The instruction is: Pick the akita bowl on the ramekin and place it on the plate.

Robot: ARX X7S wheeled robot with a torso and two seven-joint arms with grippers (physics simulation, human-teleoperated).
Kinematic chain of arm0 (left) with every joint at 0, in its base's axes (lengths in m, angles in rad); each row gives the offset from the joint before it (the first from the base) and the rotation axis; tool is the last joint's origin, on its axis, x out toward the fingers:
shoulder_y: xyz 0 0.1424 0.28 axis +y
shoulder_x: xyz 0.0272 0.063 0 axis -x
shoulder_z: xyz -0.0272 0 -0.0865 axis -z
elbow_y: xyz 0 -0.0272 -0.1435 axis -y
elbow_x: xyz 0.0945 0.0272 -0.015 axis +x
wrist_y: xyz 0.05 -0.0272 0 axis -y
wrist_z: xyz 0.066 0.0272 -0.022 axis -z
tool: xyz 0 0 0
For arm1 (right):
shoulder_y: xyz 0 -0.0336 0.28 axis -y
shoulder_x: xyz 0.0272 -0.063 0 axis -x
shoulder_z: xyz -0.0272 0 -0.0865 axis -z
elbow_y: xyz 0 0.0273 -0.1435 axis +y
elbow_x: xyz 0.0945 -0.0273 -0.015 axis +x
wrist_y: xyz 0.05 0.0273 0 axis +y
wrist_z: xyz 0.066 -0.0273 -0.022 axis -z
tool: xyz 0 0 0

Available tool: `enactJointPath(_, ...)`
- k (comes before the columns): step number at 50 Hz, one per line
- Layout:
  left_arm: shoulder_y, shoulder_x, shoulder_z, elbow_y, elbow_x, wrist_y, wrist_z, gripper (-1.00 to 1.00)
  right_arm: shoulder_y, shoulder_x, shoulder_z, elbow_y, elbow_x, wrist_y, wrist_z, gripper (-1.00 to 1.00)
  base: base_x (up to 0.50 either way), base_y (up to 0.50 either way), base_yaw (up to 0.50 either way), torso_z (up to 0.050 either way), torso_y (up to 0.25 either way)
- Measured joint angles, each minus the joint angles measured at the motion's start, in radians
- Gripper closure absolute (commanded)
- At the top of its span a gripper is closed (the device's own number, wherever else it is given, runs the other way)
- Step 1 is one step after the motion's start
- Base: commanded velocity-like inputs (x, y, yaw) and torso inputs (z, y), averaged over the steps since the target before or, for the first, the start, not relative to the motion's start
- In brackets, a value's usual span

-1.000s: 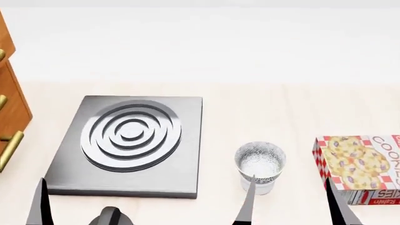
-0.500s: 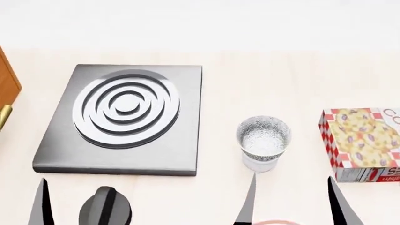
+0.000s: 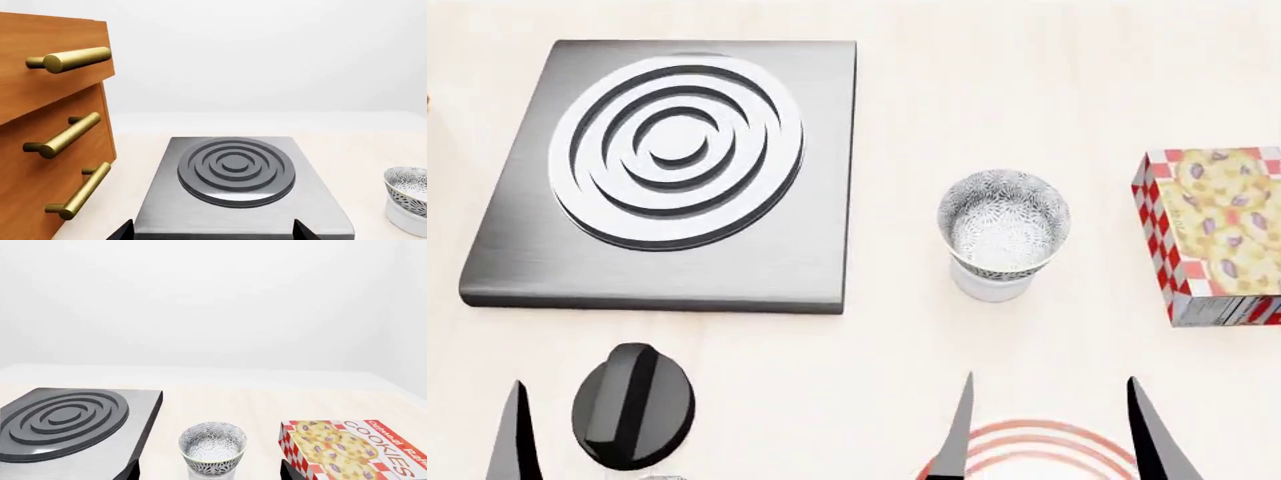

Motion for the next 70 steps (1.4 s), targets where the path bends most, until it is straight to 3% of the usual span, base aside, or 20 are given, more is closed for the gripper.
enactJointPath(19, -0.011, -0.007, 0.005, -0.004, -0.011, -0.016, -0.023, -1.0, 0.043, 0.047, 0.022, -0.054, 0.071, 0.031, -0.006, -1.0, 0.0, 0.0, 0.0, 0.0, 0.0)
enactJointPath(32, -0.01, -0.017, 0.015, -0.017, -0.017, -0.007, -0.025, -1.0, 0.552, 0.258, 0.058, -0.085, 0.4, 0.452, -0.085, -1.0, 0.0, 0.0, 0.0, 0.0, 0.0)
enactJointPath(48, -0.002, -0.031, 0.036, -0.028, 0.0, 0.022, -0.031, -1.0, 1.056, 0.39, -0.241, 0.281, 0.405, 0.604, -0.377, -1.0, 0.0, 0.0, 0.0, 0.0, 0.0)
enactJointPath(70, -0.004, -0.039, 0.044, -0.039, -0.009, 0.029, -0.042, -1.0, 1.345, 0.38, -0.622, 0.743, 0.227, 0.529, -0.689, -1.0, 0.0, 0.0, 0.0, 0.0, 0.0)
